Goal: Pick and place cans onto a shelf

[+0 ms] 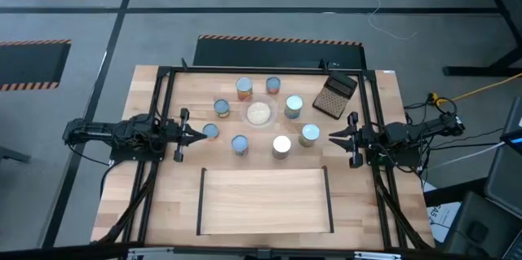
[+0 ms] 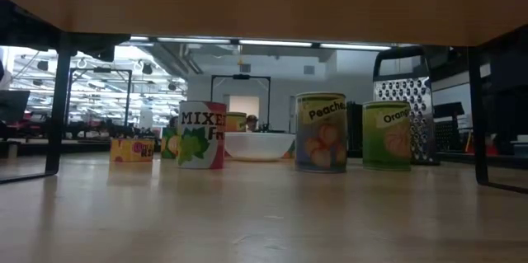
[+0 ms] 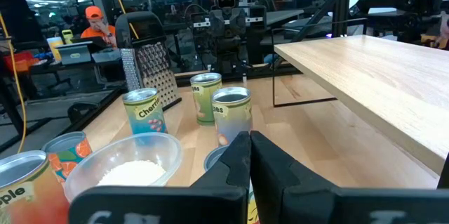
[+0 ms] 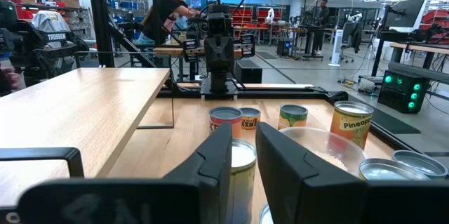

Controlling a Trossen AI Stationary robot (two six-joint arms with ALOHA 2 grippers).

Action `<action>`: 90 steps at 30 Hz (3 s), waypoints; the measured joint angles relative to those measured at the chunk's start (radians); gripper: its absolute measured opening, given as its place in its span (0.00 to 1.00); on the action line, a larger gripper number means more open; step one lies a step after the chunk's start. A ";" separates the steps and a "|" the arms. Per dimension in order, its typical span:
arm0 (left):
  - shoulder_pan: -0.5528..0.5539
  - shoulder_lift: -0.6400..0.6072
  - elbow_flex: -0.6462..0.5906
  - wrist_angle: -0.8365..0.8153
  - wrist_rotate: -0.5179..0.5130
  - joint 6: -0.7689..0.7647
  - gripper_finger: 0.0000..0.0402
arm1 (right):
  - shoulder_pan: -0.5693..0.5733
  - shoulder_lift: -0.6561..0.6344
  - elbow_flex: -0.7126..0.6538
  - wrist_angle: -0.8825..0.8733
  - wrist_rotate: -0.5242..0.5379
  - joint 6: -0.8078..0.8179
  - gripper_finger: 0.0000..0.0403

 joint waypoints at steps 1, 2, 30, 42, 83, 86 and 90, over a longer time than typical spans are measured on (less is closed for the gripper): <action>0.000 0.000 0.000 0.000 0.000 0.000 0.00 | 0.000 0.000 0.000 0.000 0.000 0.000 0.18; 0.000 0.000 0.000 0.000 0.000 0.000 0.00 | 0.000 0.000 0.000 0.000 0.000 0.000 0.18; 0.000 0.000 -0.001 0.120 0.002 -0.006 0.03 | 0.000 0.000 0.000 0.000 0.000 0.000 0.18; 0.000 0.000 -0.001 0.153 0.002 -0.060 0.28 | 0.000 0.000 0.000 0.000 0.001 0.000 0.18; 0.010 0.498 0.229 0.362 -0.318 -0.140 0.32 | 0.000 0.000 0.000 0.000 0.001 -0.003 0.18; 0.032 0.582 0.296 0.337 -0.318 -0.139 0.32 | 0.000 0.000 0.000 0.000 0.000 -0.003 0.18; 0.074 0.693 0.402 0.237 -0.318 -0.140 0.32 | 0.000 0.000 0.000 0.000 0.000 -0.003 0.18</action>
